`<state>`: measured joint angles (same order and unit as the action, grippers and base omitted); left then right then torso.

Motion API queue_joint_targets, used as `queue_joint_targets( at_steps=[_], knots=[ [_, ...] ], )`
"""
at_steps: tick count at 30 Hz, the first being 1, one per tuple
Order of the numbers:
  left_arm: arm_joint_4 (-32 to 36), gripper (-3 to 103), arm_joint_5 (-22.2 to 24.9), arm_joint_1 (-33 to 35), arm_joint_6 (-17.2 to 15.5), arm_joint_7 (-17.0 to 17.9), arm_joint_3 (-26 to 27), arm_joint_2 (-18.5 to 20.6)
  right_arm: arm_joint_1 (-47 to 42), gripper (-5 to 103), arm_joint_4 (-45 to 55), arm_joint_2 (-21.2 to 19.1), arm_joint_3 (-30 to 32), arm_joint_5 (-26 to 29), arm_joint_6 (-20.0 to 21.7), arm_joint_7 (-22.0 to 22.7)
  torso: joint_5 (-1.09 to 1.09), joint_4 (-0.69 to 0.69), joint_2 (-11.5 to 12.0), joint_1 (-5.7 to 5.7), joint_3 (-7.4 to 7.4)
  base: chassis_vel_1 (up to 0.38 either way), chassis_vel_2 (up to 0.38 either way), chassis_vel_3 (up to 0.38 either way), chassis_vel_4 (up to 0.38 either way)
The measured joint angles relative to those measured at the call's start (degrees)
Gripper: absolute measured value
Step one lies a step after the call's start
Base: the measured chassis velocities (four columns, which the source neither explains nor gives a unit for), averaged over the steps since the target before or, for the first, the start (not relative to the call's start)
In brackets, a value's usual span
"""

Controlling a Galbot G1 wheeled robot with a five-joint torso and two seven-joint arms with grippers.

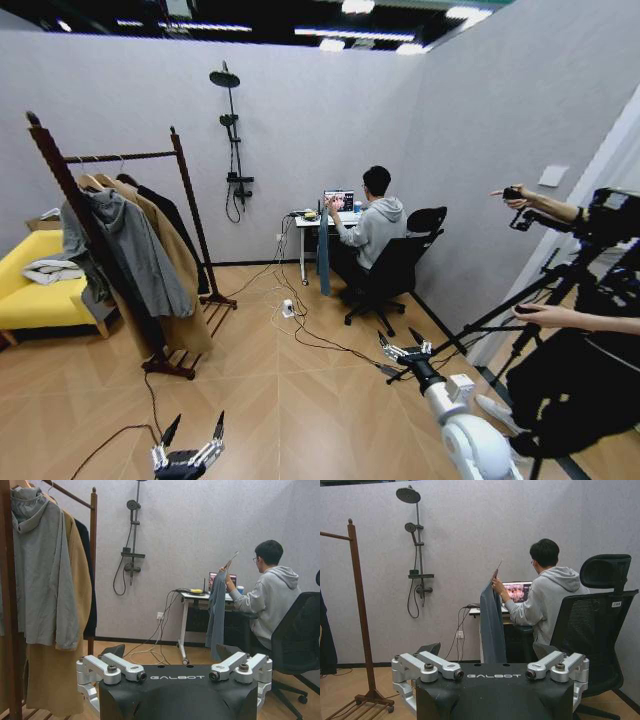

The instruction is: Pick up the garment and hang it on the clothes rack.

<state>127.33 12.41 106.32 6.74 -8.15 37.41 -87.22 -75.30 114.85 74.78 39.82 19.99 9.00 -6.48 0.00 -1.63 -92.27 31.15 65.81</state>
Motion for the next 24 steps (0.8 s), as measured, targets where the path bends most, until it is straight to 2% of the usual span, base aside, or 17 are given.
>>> queue_joint_targets(
  at_steps=[6, 13, 24],
  knots=[
    [0.0, 100, 0.0, 0.0, 0.0, 0.0, 0.0, 0.0, 0.3, 100, 1.5, 1.0, -0.8, -3.1, 1.4, 0.6, 0.0, 0.01, 0.0, 0.0, 0.0, 0.0, 0.0, 0.0, 0.0],
    [0.0, 100, 0.0, 0.0, 0.0, 0.0, 0.0, 0.0, -1.3, 100, 4.8, 2.0, -2.0, -6.9, 2.2, 4.6, -0.01, 0.01, 0.0, 0.0, 0.0, 0.0, 0.0, 0.0, 0.0],
    [0.0, 100, 0.0, 0.0, 0.0, 0.0, 0.0, 0.0, -4.5, 100, 7.1, 5.1, -1.5, -8.2, 1.7, 4.3, -0.01, 0.01, 0.0, 0.0, 0.0, 0.0, 0.0, 0.0, 0.0]
  ],
)
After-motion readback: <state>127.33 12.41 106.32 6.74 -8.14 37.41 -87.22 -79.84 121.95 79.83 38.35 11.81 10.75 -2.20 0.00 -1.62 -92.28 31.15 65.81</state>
